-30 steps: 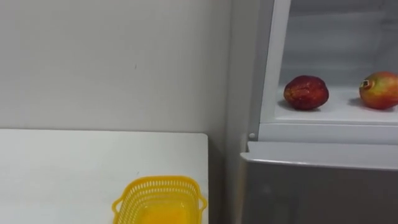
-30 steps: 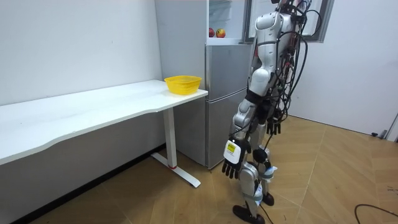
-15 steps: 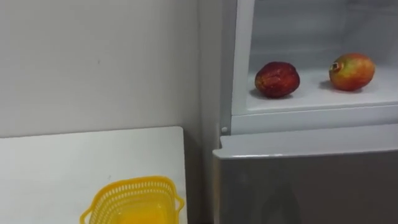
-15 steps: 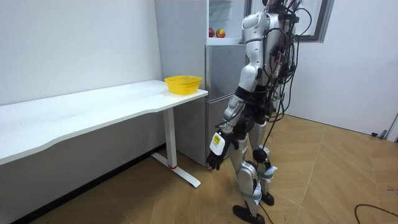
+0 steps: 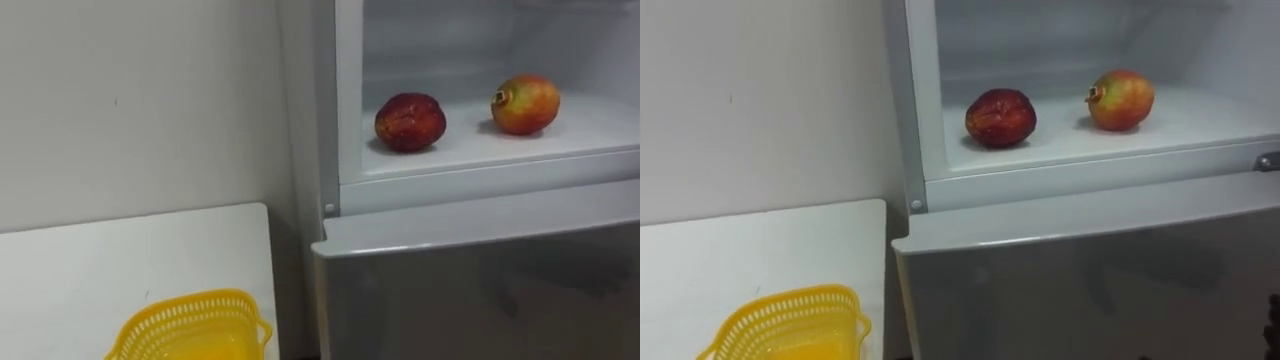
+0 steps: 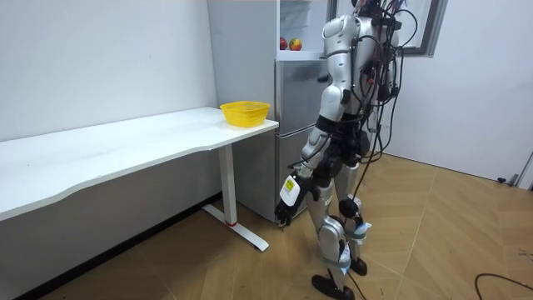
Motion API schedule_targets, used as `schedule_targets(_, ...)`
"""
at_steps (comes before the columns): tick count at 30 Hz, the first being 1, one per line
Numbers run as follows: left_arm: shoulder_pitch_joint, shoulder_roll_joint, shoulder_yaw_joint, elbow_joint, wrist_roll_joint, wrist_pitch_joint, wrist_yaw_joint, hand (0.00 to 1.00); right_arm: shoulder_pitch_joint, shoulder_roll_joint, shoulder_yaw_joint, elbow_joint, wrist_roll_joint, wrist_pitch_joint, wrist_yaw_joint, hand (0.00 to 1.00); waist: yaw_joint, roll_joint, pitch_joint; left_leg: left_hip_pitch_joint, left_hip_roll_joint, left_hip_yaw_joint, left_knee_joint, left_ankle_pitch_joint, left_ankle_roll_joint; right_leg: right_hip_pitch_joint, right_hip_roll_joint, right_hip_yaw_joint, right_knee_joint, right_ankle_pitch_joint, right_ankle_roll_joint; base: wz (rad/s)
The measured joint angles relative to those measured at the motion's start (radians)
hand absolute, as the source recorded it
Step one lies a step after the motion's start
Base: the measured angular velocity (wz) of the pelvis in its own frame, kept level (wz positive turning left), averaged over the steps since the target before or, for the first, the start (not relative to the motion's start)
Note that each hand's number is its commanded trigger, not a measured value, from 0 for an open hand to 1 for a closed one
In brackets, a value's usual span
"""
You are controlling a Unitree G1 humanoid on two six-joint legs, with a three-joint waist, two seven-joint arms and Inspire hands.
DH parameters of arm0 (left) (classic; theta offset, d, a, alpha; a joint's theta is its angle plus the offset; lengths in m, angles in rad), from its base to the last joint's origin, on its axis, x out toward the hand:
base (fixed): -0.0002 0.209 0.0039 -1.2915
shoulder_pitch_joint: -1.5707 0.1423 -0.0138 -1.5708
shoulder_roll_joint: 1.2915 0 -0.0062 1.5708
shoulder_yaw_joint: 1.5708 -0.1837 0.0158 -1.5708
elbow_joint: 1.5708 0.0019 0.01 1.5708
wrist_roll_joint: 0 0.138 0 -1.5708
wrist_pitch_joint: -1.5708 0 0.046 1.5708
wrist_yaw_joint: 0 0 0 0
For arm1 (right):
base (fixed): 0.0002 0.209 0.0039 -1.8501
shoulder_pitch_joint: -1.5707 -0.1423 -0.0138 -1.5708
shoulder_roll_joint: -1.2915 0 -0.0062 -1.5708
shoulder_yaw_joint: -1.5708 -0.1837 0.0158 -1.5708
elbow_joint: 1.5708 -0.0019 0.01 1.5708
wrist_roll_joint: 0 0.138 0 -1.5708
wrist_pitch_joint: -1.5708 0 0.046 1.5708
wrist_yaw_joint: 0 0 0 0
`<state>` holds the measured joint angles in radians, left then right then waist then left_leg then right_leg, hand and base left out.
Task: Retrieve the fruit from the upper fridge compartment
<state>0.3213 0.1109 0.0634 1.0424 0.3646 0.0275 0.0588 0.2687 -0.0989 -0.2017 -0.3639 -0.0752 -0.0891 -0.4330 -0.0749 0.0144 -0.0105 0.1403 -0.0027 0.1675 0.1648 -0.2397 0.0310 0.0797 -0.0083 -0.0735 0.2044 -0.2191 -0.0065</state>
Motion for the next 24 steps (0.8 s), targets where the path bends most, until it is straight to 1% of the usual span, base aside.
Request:
schedule_targets(2, 0.004, 0.002, -0.007, 0.004, 0.0, -0.02, -0.005, 0.0, -0.043, -0.017, 0.0, -0.076, -0.063, -0.046, -0.027, 0.0, 0.007, -0.004, 0.0017, 0.01, 0.006, 0.015, 0.0, 0.0, 0.0, 0.006, 0.002, 0.006, 0.0, 0.002, -0.002, -0.08)
schedule_targets(3, 0.002, 0.003, -0.007, 0.009, 0.0, -0.027, -0.006, 0.0, -0.057, -0.02, 0.002, -0.09, -0.08, -0.057, -0.035, 0.0, 0.012, -0.004, 0.0024, 0.008, 0.006, 0.018, 0.0, 0.0, 0.0, 0.006, 0.003, 0.007, 0.0, 0.003, -0.002, -0.1)
schedule_targets(4, -0.003, 0.006, -0.008, 0.02, 0.0, -0.04, -0.009, 0.0, -0.084, -0.026, 0.003, -0.11, -0.108, -0.085, -0.05, 0.0, 0.018, -0.006, 0.003, 0.006, 0.006, 0.02, 0.0, 0.0, 0.0, 0.005, 0.005, 0.01, 0.0, 0.005, -0.002, -0.06)
schedule_targets(5, -0.003, 0.012, -0.008, 0.029, 0.001, -0.055, -0.011, 0.0, -0.098, -0.029, 0.003, -0.13, -0.137, -0.105, -0.063, 0.0, 0.024, -0.009, 0.0042, 0.004, 0.006, 0.02, -0.001, 0.0, 0.0, 0.001, 0.006, 0.009, -0.004, 0.005, -0.003, 0.0)
schedule_targets(6, -0.003, 0.015, -0.008, 0.033, 0.001, -0.061, -0.01, 0.0, -0.098, -0.031, 0.004, -0.14, -0.153, -0.112, -0.071, 0.0, 0.027, -0.009, 0.005, 0.003, 0.007, 0.02, -0.001, 0.0, 0.0, 0.001, 0.007, 0.008, -0.005, 0.005, -0.003, 0.06)
schedule_targets(8, -0.002, 0.019, -0.011, 0.039, 0.001, -0.065, -0.01, 0.0, -0.1, -0.033, 0.015, -0.168, -0.195, -0.143, -0.094, 0.0, 0.032, -0.014, 0.0061, 0.001, 0.009, 0.019, -0.004, -0.001, -0.001, -0.003, 0.009, 0.003, -0.002, 0.007, -0.004, 0.09)
schedule_targets(11, 0.001, 0.019, -0.012, 0.041, 0.0, -0.066, -0.013, 0.0, -0.116, -0.039, 0.021, -0.172, -0.211, -0.171, -0.117, 0.0, 0.045, -0.017, 0.0036, -0.011, 0.011, 0.019, -0.005, 0.0, -0.001, -0.014, 0.01, -0.002, -0.002, 0.017, -0.006, 0.01)
schedule_targets(12, 0.001, 0.02, -0.012, 0.046, 0.0, -0.069, -0.014, 0.0, -0.118, -0.042, 0.022, -0.173, -0.21, -0.173, -0.121, 0.0, 0.049, -0.018, 0.0034, -0.012, 0.011, 0.018, -0.005, 0.0, -0.001, -0.013, 0.01, -0.005, -0.001, 0.018, -0.006, 0.0)
schedule_targets(14, -0.004, 0.026, -0.023, 0.078, -0.001, -0.073, -0.026, 0.0, -0.145, -0.071, 0.036, -0.172, -0.192, -0.175, -0.133, 0.0, 0.06, -0.021, 0.0029, -0.012, 0.01, 0.013, -0.004, 0.0, -0.001, -0.007, 0.009, -0.011, -0.002, 0.02, -0.006, 0.05)
schedule_targets(15, -0.013, 0.027, -0.026, 0.084, -0.001, -0.072, -0.03, 0.0, -0.156, -0.078, 0.04, -0.171, -0.189, -0.175, -0.133, 0.0, 0.062, -0.02, 0.003, -0.01, 0.01, 0.013, -0.004, 0.0, -0.001, -0.006, 0.009, -0.011, -0.002, 0.02, -0.006, 0.0)
schedule_targets(17, -0.031, 0.03, -0.026, 0.11, -0.001, -0.072, -0.039, 0.0, -0.192, -0.095, 0.044, -0.168, -0.182, -0.175, -0.131, 0.0, 0.08, -0.024, 0.0059, -0.008, 0.011, 0.01, 0.0, 0.0, -0.001, 0.003, 0.009, -0.012, -0.004, 0.02, -0.006, 0.0)
schedule_targets(19, -0.043, 0.036, -0.026, 0.11, 0.0, -0.072, -0.049, 0.0, -0.225, -0.095, 0.052, -0.153, -0.159, -0.175, -0.129, 0.0, 0.083, -0.031, 0.0074, -0.007, 0.011, 0.006, 0.002, 0.0, -0.001, 0.01, 0.009, -0.02, -0.011, 0.021, -0.006, 0.12)
schedule_targets(20, -0.047, 0.038, -0.026, 0.111, 0.002, -0.072, -0.052, 0.0, -0.247, -0.096, 0.059, -0.139, -0.151, -0.172, -0.122, 0.0, 0.086, -0.036, 0.0076, -0.008, 0.01, -0.007, 0.002, 0.0, -0.002, 0.015, 0.008, -0.027, -0.018, 0.022, -0.008, 0.15)
schedule_targets(21, -0.05, 0.039, -0.026, 0.113, 0.002, -0.072, -0.054, 0.0, -0.262, -0.097, 0.061, -0.13, -0.144, -0.172, -0.116, 0.0, 0.086, -0.038, 0.0086, -0.008, 0.01, -0.009, 0.002, 0.0, -0.002, 0.017, 0.008, -0.031, -0.019, 0.022, -0.008, 0.15)
schedule_targets(22, -0.055, 0.04, -0.026, 0.115, 0.002, -0.07, -0.062, 0.0, -0.291, -0.104, 0.061, -0.112, -0.124, -0.17, -0.105, 0.0, 0.086, -0.043, 0.008, -0.008, 0.009, -0.014, 0.002, 0.0, -0.002, 0.017, 0.007, -0.037, -0.02, 0.022, -0.008, 0.16)
schedule_targets(24, -0.06, 0.041, -0.027, 0.114, 0.002, -0.07, -0.08, 0.0, -0.329, -0.122, 0.061, -0.093, -0.108, -0.17, -0.085, 0.0, 0.091, -0.047, 0.0082, -0.01, 0.009, -0.019, 0.003, 0.0, -0.002, 0.017, 0.006, -0.043, -0.022, 0.022, -0.008, 0.11)
